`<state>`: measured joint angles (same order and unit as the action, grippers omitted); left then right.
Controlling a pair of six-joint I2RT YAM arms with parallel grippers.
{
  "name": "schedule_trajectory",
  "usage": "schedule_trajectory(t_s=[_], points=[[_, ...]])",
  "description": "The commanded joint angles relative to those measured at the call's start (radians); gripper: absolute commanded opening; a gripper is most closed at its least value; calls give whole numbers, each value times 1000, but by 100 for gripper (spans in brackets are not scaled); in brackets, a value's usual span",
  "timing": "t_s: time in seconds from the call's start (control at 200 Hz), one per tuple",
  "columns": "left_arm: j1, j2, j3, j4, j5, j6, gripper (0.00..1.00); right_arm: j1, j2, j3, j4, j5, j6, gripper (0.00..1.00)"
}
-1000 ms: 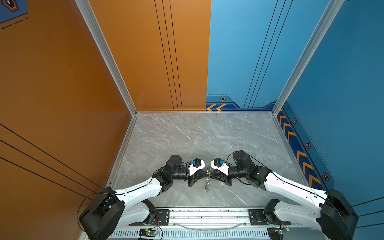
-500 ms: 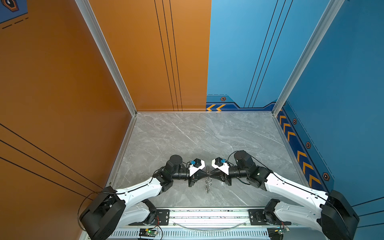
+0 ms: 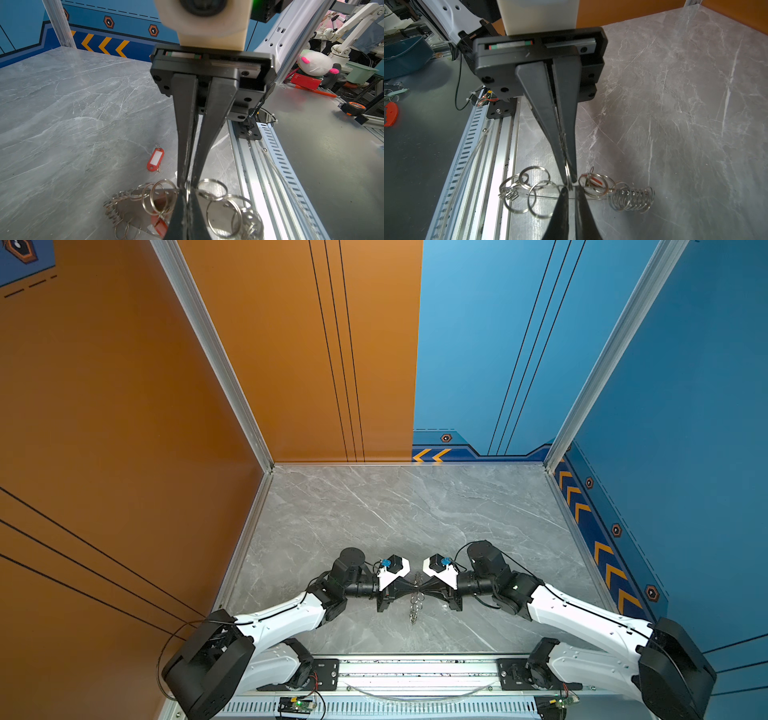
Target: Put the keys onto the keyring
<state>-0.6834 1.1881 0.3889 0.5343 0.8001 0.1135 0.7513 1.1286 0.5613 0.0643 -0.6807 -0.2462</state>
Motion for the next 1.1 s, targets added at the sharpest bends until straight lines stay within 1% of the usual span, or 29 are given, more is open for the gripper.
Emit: schedule_trajectory(t_s=[0.0, 0.115, 0.255, 0.375, 0.546, 0.661, 0.781, 0.886, 0.931, 1.091], points=[[-14, 24, 25, -3, 57, -6, 3, 20, 15, 3, 76, -10, 7, 4], [-14, 24, 25, -3, 51, -6, 4, 18, -2, -7, 90, 24, 12, 0], [-13, 19, 24, -3, 43, -9, 9, 9, -18, -29, 117, 47, 37, 0], [-9, 15, 20, -3, 24, -11, 16, -10, -21, -65, 166, 43, 70, 0], [-7, 25, 21, -3, 11, -14, 21, -13, -23, -89, 187, 35, 84, 0], [-4, 29, 23, -3, -4, -18, 22, -17, -27, -93, 188, 37, 84, 0], [1, 29, 24, -3, -35, -23, 17, -17, -26, -93, 190, 25, 85, 0], [5, 33, 27, -3, -51, -32, 7, -18, -23, -92, 188, 20, 85, 0], [5, 33, 29, -3, -54, -35, 5, -19, -23, -92, 188, 21, 84, 0], [10, 28, 30, -3, -68, -47, 0, -24, -26, -93, 182, 31, 85, 0]])
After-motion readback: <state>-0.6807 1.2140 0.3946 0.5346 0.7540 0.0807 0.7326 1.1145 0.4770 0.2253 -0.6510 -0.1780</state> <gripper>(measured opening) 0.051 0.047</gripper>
